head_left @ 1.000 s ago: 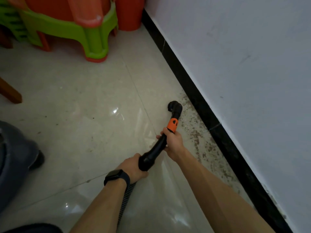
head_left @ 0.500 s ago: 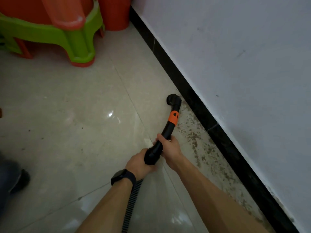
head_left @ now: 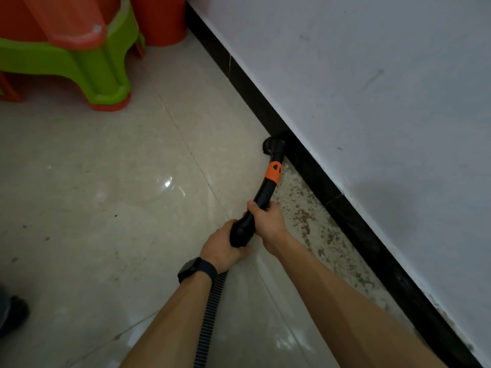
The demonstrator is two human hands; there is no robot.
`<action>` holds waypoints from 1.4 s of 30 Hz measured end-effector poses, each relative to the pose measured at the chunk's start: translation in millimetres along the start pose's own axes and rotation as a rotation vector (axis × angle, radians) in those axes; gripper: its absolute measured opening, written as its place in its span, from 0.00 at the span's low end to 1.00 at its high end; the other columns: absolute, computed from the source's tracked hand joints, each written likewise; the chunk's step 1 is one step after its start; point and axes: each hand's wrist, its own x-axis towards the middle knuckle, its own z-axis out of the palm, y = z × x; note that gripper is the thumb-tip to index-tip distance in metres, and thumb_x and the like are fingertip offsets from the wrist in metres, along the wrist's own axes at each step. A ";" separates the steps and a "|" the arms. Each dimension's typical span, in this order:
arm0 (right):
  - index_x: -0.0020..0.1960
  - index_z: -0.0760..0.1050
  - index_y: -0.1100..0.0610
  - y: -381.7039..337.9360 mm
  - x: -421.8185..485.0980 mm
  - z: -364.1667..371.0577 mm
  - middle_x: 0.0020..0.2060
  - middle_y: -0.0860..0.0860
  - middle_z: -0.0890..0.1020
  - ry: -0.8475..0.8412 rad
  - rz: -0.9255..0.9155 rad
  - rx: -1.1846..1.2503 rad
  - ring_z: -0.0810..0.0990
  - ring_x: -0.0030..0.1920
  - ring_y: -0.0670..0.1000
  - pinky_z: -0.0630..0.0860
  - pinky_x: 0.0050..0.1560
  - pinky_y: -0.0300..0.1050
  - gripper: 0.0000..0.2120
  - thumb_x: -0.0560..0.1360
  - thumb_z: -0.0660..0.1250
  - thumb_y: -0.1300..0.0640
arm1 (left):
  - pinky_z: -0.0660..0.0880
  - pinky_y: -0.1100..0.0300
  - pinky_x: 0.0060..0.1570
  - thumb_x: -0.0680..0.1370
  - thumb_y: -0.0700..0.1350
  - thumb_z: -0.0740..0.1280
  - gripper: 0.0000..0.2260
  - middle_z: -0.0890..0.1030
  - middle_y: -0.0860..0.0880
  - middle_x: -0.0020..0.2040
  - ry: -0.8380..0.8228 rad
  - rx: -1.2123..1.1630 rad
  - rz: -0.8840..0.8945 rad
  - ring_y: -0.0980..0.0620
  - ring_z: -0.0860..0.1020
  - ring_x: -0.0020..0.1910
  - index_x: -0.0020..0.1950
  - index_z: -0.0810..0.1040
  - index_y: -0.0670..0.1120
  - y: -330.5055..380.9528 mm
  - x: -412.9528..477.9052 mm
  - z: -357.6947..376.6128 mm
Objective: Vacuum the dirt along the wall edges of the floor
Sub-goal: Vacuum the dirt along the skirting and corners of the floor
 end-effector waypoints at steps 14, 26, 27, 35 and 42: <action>0.65 0.71 0.60 -34.2 1.4 15.3 0.56 0.57 0.81 0.042 -0.118 -0.473 0.82 0.54 0.58 0.76 0.46 0.47 0.24 0.80 0.69 0.43 | 0.71 0.76 0.39 0.72 0.49 0.76 0.24 0.80 0.57 0.54 0.165 -0.166 0.052 0.61 0.77 0.48 0.65 0.72 0.57 4.5 6.5 3.3; 0.65 0.71 0.61 -25.9 -18.6 5.0 0.57 0.59 0.81 0.098 -0.098 -0.550 0.82 0.54 0.59 0.77 0.46 0.48 0.25 0.79 0.70 0.43 | 0.76 0.67 0.47 0.68 0.50 0.78 0.22 0.81 0.58 0.52 0.058 -0.146 0.016 0.61 0.79 0.49 0.60 0.76 0.56 2.1 -5.7 5.5; 0.65 0.71 0.61 -24.8 -20.4 4.7 0.57 0.59 0.81 0.096 -0.094 -0.542 0.82 0.54 0.59 0.77 0.46 0.48 0.25 0.79 0.70 0.43 | 0.77 0.65 0.48 0.68 0.50 0.78 0.22 0.81 0.58 0.52 0.058 -0.134 0.012 0.61 0.79 0.49 0.59 0.76 0.56 1.4 -7.5 4.6; 0.61 0.73 0.58 -17.1 -30.1 -2.4 0.52 0.53 0.80 0.043 -0.044 -0.261 0.81 0.53 0.55 0.80 0.52 0.49 0.21 0.78 0.72 0.45 | 0.79 0.55 0.49 0.71 0.49 0.75 0.25 0.81 0.51 0.54 0.111 0.083 0.055 0.52 0.80 0.49 0.66 0.72 0.52 4.8 -21.9 -7.5; 0.58 0.71 0.54 2.0 -46.0 2.6 0.53 0.55 0.80 -0.024 0.081 0.033 0.83 0.54 0.57 0.84 0.54 0.60 0.21 0.73 0.78 0.51 | 0.79 0.54 0.45 0.69 0.49 0.75 0.28 0.80 0.50 0.50 0.029 0.248 0.038 0.50 0.79 0.46 0.65 0.67 0.51 -5.9 -35.8 -18.1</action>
